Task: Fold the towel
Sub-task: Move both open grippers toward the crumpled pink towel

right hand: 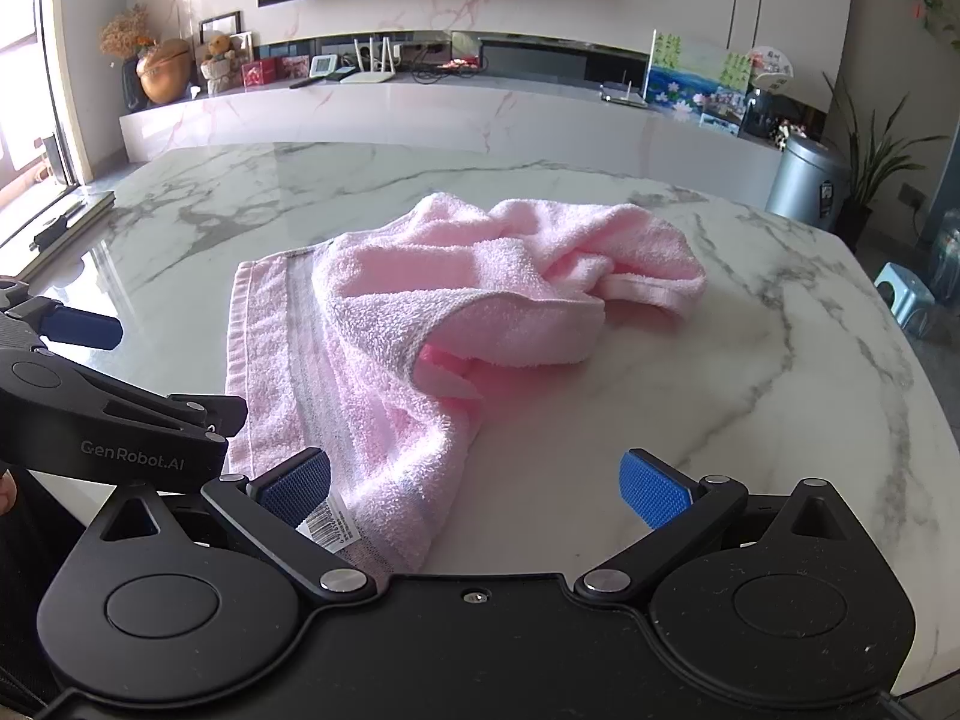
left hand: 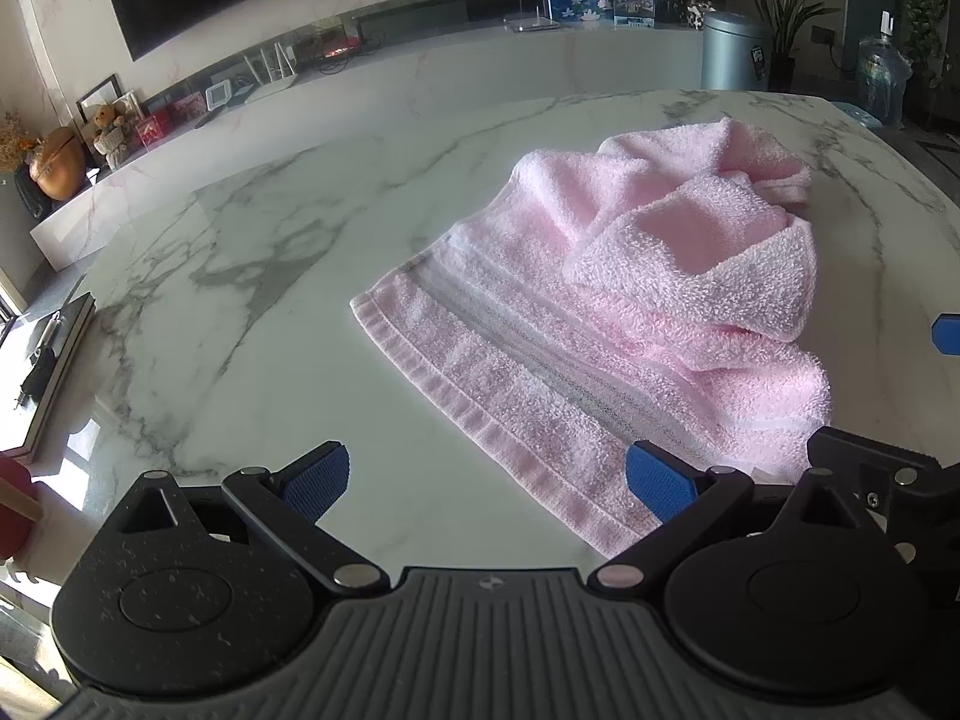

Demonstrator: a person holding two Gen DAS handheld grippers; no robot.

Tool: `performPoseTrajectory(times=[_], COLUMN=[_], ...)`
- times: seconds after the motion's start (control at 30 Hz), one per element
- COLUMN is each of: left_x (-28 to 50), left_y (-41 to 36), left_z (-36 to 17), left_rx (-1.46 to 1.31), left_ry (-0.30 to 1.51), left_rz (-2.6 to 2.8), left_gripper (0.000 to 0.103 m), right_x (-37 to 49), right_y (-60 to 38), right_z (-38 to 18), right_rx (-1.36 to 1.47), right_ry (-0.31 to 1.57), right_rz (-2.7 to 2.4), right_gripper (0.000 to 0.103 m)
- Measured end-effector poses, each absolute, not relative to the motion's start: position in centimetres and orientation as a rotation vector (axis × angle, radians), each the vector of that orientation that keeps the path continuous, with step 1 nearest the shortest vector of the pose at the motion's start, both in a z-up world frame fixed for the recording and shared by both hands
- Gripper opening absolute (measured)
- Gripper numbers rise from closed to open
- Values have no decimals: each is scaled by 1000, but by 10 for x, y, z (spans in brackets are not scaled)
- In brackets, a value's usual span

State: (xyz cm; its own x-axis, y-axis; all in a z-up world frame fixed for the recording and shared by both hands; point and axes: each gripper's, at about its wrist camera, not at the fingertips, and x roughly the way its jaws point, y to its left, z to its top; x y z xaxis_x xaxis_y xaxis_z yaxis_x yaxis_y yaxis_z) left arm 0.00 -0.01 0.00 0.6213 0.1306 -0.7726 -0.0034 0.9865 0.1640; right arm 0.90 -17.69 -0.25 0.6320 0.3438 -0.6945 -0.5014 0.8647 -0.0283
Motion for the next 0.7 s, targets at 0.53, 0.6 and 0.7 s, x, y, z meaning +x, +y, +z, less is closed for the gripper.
performPoseTrajectory(times=[0.53,0.6,0.7], left_x=[0,-1,-1], left_y=[-2,-2,-2], left_z=[0,0,0], left_rx=[144,143,141], left_ry=[896,896,895], left_rz=[70,69,68], left_gripper=[100,100,100], right_x=[14,14,13], right_y=[-176,-177,-177], right_z=[-6,-6,-6], right_rx=[-211,-211,-214], right_ry=[766,766,767], right_rz=[489,490,490], right_gripper=[103,103,103])
